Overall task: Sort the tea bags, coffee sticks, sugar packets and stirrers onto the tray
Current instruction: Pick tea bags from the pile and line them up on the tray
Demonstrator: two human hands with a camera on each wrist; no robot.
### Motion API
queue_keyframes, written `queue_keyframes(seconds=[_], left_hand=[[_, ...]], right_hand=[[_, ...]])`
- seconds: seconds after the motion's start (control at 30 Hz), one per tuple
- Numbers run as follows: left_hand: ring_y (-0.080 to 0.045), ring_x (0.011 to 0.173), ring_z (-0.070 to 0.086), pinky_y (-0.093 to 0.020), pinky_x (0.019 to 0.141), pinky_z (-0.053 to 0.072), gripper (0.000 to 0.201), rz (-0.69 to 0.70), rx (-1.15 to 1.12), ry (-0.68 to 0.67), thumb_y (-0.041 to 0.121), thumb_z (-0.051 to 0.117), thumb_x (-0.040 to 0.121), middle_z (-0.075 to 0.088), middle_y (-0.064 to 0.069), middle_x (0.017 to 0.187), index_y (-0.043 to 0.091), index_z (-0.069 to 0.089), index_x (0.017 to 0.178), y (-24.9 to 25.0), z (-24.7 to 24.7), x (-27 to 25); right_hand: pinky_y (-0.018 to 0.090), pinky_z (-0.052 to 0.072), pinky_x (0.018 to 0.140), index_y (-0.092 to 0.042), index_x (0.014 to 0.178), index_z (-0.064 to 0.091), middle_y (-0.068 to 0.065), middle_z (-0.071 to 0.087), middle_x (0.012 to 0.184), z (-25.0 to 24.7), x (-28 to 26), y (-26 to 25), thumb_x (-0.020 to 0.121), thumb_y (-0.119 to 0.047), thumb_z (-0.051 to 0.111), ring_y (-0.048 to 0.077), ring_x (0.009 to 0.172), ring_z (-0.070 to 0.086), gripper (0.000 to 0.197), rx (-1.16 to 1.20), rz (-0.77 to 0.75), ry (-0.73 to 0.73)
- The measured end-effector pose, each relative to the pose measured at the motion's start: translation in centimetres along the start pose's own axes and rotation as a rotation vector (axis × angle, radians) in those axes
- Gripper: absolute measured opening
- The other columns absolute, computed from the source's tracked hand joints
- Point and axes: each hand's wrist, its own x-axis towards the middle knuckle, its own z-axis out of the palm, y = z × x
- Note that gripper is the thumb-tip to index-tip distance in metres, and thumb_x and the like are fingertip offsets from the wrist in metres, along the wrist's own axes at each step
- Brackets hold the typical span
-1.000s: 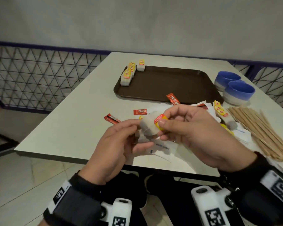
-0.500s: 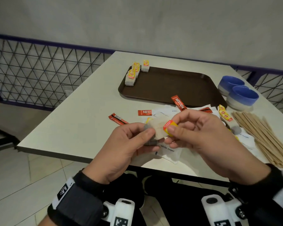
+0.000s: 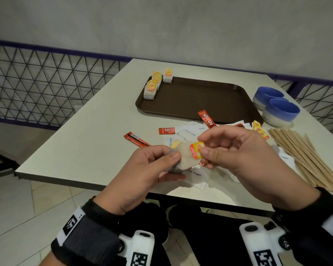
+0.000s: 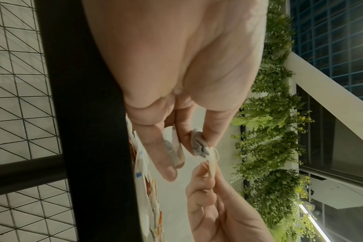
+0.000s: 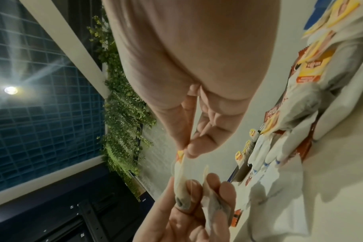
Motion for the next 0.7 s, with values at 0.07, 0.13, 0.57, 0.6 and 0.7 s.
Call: queue_keyframes(seconds=[0.07,0.13,0.57,0.6,0.7], left_hand=[[-0.032,0.098,0.068,-0.034,0.082,0.06,0.032,0.005,0.008,0.009,0.018,0.065,0.094,0.065,-0.036,0.112,-0.014,0.065,0.096,0.0,0.1,0.0],[-0.03,0.096,0.066,-0.033,0.08,0.06,0.024,0.017,0.024,0.027,0.017,0.066,0.093,0.062,-0.039,0.11,-0.007,0.067,0.089,0.1,0.3,0.0],[-0.03,0.096,0.067,-0.035,0.081,0.059,0.016,0.055,0.041,0.032,0.016,0.07,0.089,0.062,-0.039,0.108,0.001,0.072,0.086,0.2,0.4,-0.2],[-0.03,0.096,0.067,-0.036,0.082,0.059,0.016,0.056,0.044,0.033,0.015,0.071,0.089,0.061,-0.039,0.109,0.0,0.072,0.089,0.2,0.4,-0.2],[-0.036,0.096,0.067,-0.042,0.082,0.06,0.016,0.055,0.013,0.067,0.008,0.066,0.086,0.059,-0.038,0.11,-0.001,0.067,0.1,0.1,0.5,-0.1]], right_hand=[[0.026,0.057,0.061,-0.006,0.096,0.076,0.011,0.073,0.079,0.1,0.0,0.0,0.071,-0.008,0.078,0.022,0.069,0.068,0.025,0.005,0.001,-0.005],[0.027,0.056,0.059,-0.008,0.095,0.076,0.011,0.072,0.077,0.3,-0.1,0.0,0.073,-0.01,0.079,0.021,0.068,0.067,0.022,-0.023,0.001,-0.007],[0.037,0.059,0.065,-0.012,0.106,0.07,0.015,0.075,0.081,0.6,0.1,-0.4,0.07,-0.012,0.081,0.025,0.07,0.07,0.038,-0.052,-0.005,0.066],[0.037,0.059,0.064,-0.011,0.106,0.069,0.015,0.075,0.08,0.7,0.2,-0.5,0.069,-0.011,0.081,0.025,0.07,0.07,0.039,-0.052,-0.017,0.066],[0.034,0.06,0.064,-0.01,0.107,0.069,0.013,0.074,0.08,0.5,0.3,-1.3,0.07,-0.007,0.081,0.023,0.068,0.068,0.039,-0.083,-0.072,0.036]])
